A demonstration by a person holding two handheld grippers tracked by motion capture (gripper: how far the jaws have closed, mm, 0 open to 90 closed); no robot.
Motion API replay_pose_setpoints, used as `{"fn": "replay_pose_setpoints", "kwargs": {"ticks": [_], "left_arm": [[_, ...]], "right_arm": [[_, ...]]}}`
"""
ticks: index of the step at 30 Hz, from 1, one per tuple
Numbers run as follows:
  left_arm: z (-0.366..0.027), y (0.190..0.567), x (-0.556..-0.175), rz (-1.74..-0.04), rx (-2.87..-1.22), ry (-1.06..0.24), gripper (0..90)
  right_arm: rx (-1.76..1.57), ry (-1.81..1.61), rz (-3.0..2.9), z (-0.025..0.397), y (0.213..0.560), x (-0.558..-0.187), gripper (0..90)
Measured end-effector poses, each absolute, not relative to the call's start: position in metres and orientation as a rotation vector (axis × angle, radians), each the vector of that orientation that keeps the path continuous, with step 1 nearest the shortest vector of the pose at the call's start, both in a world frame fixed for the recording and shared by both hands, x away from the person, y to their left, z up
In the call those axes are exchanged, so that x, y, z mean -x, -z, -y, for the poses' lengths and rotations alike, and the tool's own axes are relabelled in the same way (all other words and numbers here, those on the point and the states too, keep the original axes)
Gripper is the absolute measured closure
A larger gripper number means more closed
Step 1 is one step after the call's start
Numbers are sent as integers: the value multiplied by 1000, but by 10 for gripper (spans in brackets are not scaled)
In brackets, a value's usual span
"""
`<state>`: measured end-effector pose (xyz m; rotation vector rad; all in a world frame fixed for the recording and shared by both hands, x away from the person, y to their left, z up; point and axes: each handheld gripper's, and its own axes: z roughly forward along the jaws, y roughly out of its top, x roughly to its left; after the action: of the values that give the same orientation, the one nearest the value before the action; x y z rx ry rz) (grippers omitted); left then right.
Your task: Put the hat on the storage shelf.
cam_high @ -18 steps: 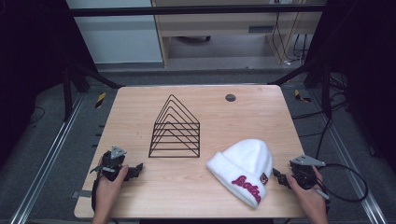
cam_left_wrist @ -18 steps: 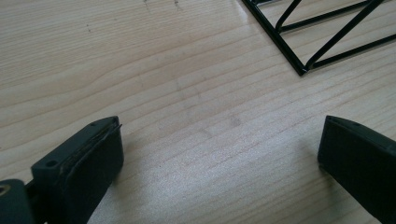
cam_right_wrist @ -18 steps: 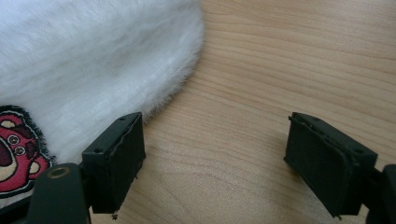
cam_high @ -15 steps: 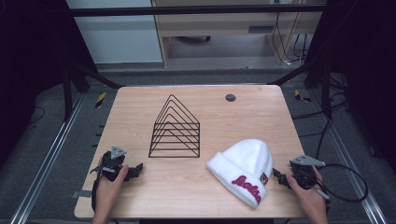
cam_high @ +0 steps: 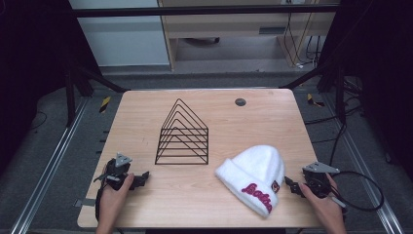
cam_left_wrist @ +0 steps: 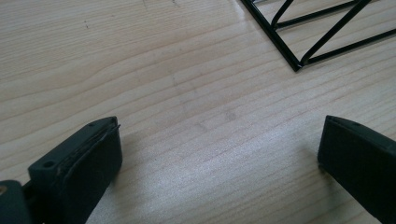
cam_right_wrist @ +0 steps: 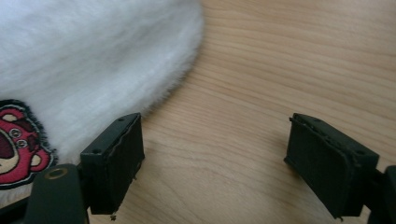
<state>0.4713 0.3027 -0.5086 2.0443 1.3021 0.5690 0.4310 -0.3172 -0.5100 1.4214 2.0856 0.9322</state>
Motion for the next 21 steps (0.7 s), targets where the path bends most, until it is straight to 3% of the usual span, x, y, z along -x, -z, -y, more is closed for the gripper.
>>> {"fn": "replay_pose_setpoints", "kwargs": {"ticks": [7, 16, 21], "left_arm": [[-303, 509, -471, -1302, -2045, -568, 0], [-303, 508, -471, -1300, -2049, -566, 0], [-303, 508, -471, -1300, -2051, -567, 0]], "right_arm": [[-1472, -921, -2102, 318, 485, -435, 179], [-1405, -810, -2180, 303, 442, -461, 287], [-1374, -736, -2260, 285, 428, -483, 395]]}}
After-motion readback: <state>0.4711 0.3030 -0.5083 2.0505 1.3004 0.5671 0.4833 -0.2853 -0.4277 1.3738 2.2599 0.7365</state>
